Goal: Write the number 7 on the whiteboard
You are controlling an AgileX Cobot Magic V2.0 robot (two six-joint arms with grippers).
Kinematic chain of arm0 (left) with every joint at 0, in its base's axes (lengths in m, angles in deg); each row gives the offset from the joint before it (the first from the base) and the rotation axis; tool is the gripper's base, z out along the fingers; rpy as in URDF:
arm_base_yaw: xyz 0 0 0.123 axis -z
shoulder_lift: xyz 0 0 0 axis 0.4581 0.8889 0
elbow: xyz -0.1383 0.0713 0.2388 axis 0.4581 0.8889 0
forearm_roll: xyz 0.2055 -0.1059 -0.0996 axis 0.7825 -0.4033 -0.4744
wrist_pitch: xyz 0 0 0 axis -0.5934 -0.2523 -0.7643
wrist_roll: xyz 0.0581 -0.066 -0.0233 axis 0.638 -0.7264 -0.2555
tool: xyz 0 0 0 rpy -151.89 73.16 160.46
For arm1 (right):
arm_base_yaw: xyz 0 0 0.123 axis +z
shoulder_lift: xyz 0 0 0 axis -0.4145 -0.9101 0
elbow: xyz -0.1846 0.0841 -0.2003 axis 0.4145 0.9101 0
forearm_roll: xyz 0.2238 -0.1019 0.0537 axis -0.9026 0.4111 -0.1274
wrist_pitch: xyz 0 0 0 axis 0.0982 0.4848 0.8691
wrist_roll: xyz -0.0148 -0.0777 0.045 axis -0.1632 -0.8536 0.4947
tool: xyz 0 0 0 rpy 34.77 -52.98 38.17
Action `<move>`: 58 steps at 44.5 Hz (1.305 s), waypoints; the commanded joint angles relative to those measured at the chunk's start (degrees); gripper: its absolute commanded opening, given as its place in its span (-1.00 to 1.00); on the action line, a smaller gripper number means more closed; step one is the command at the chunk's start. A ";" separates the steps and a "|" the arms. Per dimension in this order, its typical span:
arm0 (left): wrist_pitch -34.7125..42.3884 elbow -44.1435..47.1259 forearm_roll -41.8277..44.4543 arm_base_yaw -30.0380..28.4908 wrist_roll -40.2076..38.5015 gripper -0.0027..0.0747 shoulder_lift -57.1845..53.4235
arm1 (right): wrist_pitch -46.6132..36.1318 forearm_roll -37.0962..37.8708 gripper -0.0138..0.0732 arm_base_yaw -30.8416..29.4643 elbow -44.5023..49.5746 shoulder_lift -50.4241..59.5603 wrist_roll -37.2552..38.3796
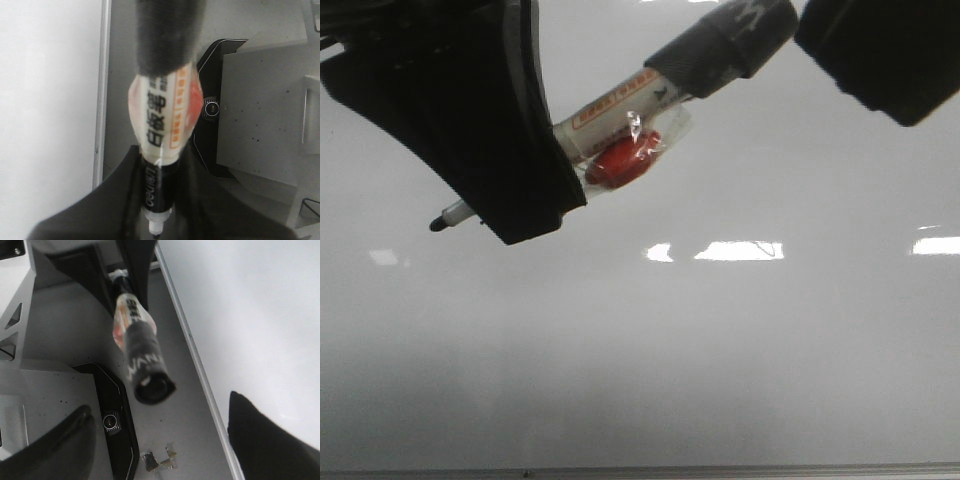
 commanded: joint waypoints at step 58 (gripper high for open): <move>2.50 -2.98 4.18 -1.02 -12.26 0.22 -4.87 | -7.98 3.31 -0.84 7.21 -3.08 -1.56 1.49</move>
